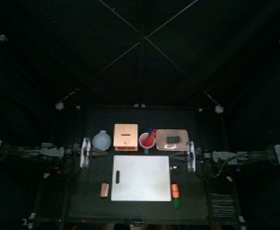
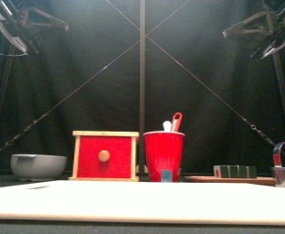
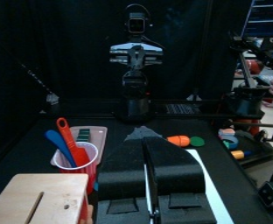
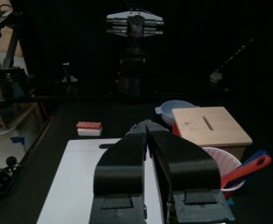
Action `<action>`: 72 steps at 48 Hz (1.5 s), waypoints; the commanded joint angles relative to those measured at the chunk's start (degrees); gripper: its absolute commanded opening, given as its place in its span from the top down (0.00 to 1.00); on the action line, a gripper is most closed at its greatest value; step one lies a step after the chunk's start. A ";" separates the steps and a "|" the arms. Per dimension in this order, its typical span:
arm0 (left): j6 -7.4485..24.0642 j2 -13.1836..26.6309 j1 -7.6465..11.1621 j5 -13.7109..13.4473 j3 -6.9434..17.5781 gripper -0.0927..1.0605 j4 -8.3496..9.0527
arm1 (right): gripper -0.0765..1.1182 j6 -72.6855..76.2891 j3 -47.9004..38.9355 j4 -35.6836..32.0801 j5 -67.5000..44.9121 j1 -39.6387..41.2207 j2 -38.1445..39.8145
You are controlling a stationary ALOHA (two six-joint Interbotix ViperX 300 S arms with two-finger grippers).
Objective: Place sushi on board then cut the sushi with the knife then place the pieces on the plate
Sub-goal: Place the sushi on the board
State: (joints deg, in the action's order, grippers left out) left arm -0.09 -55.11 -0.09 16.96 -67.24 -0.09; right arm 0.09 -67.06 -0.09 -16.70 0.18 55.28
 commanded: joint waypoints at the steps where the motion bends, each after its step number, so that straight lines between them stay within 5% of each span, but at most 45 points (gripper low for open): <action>1: 0.09 2.55 0.44 0.88 0.62 0.97 -0.09 | 0.95 0.44 0.26 0.88 0.53 0.44 -0.79; 14: 0.26 9.05 0.62 1.14 0.97 0.93 -0.09 | 0.89 1.14 1.41 6.59 19.42 10.90 -3.16; 28: 0.44 16.00 0.53 4.57 1.76 0.93 0.18 | 0.85 0.26 4.31 1.23 36.83 24.96 -7.47; 33: 0.44 16.79 0.35 5.45 1.85 0.93 0.18 | 0.77 0.26 5.01 -2.55 37.97 27.07 -9.14; 53: 0.18 16.79 0.18 5.80 1.67 0.93 -0.09 | 0.14 0.00 7.21 -12.04 39.55 28.48 -18.28; 72: 0.09 16.79 0.18 5.80 1.49 0.93 -0.09 | 0.11 -6.42 11.78 -14.41 42.19 30.23 -28.56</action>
State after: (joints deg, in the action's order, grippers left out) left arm 0.09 -38.32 0.18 22.24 -66.88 -0.18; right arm -4.39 -57.22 -15.29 25.49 29.71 28.30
